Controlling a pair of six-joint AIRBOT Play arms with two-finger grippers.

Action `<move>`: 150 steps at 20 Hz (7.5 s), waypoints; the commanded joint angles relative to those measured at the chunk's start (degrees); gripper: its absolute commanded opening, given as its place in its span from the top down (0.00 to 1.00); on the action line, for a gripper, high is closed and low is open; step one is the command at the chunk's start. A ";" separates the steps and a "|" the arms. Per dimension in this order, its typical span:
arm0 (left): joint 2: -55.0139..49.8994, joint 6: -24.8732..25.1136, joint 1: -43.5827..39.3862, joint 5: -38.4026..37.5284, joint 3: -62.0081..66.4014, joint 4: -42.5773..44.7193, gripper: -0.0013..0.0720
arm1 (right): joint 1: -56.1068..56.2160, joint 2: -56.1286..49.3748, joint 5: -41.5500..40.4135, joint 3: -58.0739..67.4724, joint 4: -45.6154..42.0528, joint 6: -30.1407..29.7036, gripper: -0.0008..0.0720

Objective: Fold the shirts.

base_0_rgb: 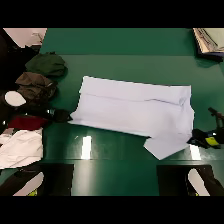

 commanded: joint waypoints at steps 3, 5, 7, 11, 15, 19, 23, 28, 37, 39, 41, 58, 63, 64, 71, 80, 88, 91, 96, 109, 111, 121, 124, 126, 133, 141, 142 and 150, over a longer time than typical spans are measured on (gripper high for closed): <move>8.15 -2.95 0.02 -8.22 -9.22 -1.46 0.95 | -0.85 11.04 4.55 3.15 -4.83 -0.02 0.97; 8.02 -2.86 0.02 -7.43 -6.54 -5.49 0.95 | 1.90 11.72 1.77 3.54 -2.49 0.00 0.97; 7.89 -2.73 0.02 -0.76 -1.77 -6.82 0.95 | 5.27 8.48 -0.66 6.43 -2.60 1.95 0.97; 0.81 -2.43 0.02 7.67 7.76 -6.14 0.95 | 10.93 -5.20 -4.81 15.65 -2.67 2.29 0.97; -14.27 -1.09 0.02 10.99 16.92 -6.95 0.95 | 15.02 -19.39 -8.17 25.09 -2.69 2.82 0.97; -26.86 -1.01 0.02 13.73 24.79 -9.40 0.95 | 17.35 -30.03 -9.73 33.05 -2.64 3.85 0.97; -33.51 0.15 0.02 15.74 28.83 -12.46 0.95 | 17.51 -38.01 -10.62 39.63 -2.51 4.76 0.97; -33.57 0.70 0.04 20.81 31.26 -15.91 0.15 | 15.65 -43.10 -17.14 45.40 4.87 7.13 0.28; -33.35 3.69 -3.96 3.72 38.51 -16.61 0.95 | -2.29 -34.84 -12.50 31.87 18.60 -5.95 0.17; -33.38 3.69 -7.06 4.83 38.51 -16.63 0.95 | -6.99 -34.58 -12.46 27.74 20.50 -7.74 0.04; -33.38 3.65 -10.01 6.71 38.51 -16.61 0.95 | -10.84 -36.11 -12.35 24.28 24.11 -10.93 0.04; -33.64 -2.99 -21.64 12.48 38.51 -11.85 0.95 | -5.33 -49.22 -11.61 22.32 33.31 -21.64 0.84; -37.53 -4.26 -23.65 15.54 39.17 -12.92 0.95 | -5.33 -42.34 -11.41 22.36 33.48 -20.50 0.97; -39.50 -4.26 -24.37 15.54 40.37 -13.25 0.95 | -5.25 -40.22 -11.06 22.95 33.48 -18.67 0.97; -55.47 -5.99 -30.86 15.65 57.83 -14.05 0.95 | 5.46 -31.54 0.04 38.32 33.46 -6.88 0.97; -65.29 -8.70 -34.91 12.24 66.75 -11.74 0.95 | 28.61 -38.42 0.13 60.04 33.11 -0.74 0.97; -64.78 -8.76 -27.26 0.22 73.92 -9.62 0.95 | 37.18 -46.36 -0.98 72.41 32.92 -0.66 0.97; -62.38 -8.74 -21.81 -4.39 78.38 -7.32 0.95 | 40.98 -48.26 -2.75 73.24 33.00 -0.66 0.97; -49.99 -7.96 -10.32 -7.23 78.20 2.97 0.95 | 51.12 -53.05 -11.28 73.24 33.44 -2.01 0.97; -36.15 -6.99 3.93 -15.93 75.36 1.86 0.95 | 60.50 -55.34 -20.83 73.13 18.08 -4.31 0.17; -36.15 -5.07 3.41 -17.92 70.90 -0.46 0.95 | 55.69 -53.00 -13.11 70.44 15.89 -2.95 0.17; -35.63 -4.04 -1.97 -10.12 65.48 -0.35 0.95 | 30.75 -42.95 -23.67 25.59 35.71 -2.86 0.17; -35.60 -3.78 -3.08 -9.70 65.48 -0.31 0.95 | 30.60 -45.94 -28.94 21.31 45.55 -8.22 0.17; -35.63 -3.78 -3.15 -9.70 65.48 -0.17 0.95 | 33.42 -49.37 -29.92 22.91 48.09 -9.44 0.18; -35.63 -3.78 -3.15 -10.49 65.48 -0.15 0.95 | 45.94 -61.94 -30.14 36.30 56.22 -11.67 0.45; -35.63 -3.82 -5.11 -11.30 65.48 -0.83 0.95 | 39.39 -48.98 -36.28 29.46 53.79 -14.29 0.97; -35.63 -3.85 -5.90 -11.28 65.48 -0.85 0.95 | 35.85 -44.72 -37.73 25.86 53.79 -14.29 0.97; -35.63 -4.31 -12.83 -8.92 65.48 -0.90 0.95 | -9.92 -16.33 -36.54 9.92 34.93 -10.78 0.97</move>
